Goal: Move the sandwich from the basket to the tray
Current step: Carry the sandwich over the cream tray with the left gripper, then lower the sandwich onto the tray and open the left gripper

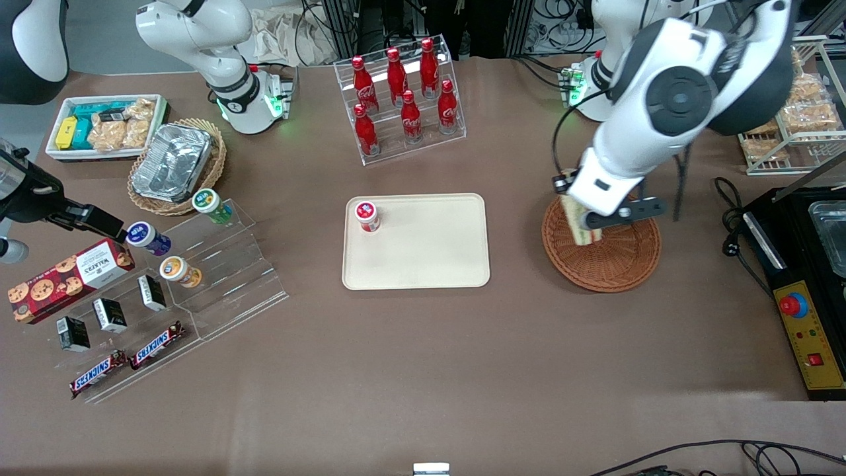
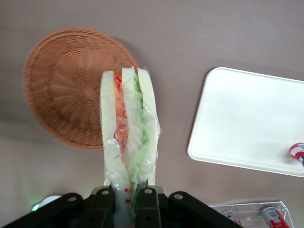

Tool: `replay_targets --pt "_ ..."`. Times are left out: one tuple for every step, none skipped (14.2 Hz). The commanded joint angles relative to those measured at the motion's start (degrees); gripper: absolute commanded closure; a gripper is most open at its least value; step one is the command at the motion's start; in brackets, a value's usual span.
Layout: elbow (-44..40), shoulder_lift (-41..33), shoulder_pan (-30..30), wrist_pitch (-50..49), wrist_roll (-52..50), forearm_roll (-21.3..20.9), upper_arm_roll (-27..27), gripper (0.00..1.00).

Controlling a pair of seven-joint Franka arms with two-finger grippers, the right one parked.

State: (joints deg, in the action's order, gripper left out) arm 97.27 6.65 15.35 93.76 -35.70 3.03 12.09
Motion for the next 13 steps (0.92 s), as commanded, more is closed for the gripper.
replay_targets --pt "2.1 3.4 5.4 7.1 -0.7 0.0 -0.6 0.91" --pt "3.8 4.4 6.2 10.8 -0.7 0.9 -0.6 0.91" --pt "4.7 5.7 7.2 13.9 -1.2 1.3 -0.5 0.93" --pt "4.8 7.2 8.3 15.9 -2.5 2.5 -0.5 1.00" --pt "4.8 8.6 9.5 18.2 -3.2 3.4 -0.5 1.00" --pt "4.9 9.9 10.0 20.5 -3.2 3.6 -0.4 1.00" --pt "5.2 11.2 11.0 22.7 -3.3 3.6 -0.4 1.00" --pt "5.3 12.5 12.4 25.0 -3.4 3.8 -0.4 1.00" --pt "5.8 13.7 13.1 27.5 -3.5 4.5 -0.4 1.00" --pt "6.3 15.2 13.6 30.1 -3.6 5.0 -0.4 1.00" --pt "6.4 17.1 14.2 32.0 -5.1 5.6 -0.4 1.00" --pt "6.4 18.9 14.4 33.6 -5.8 6.2 -0.4 1.00" --pt "6.5 19.9 14.4 34.3 -5.9 5.9 -0.5 1.00"
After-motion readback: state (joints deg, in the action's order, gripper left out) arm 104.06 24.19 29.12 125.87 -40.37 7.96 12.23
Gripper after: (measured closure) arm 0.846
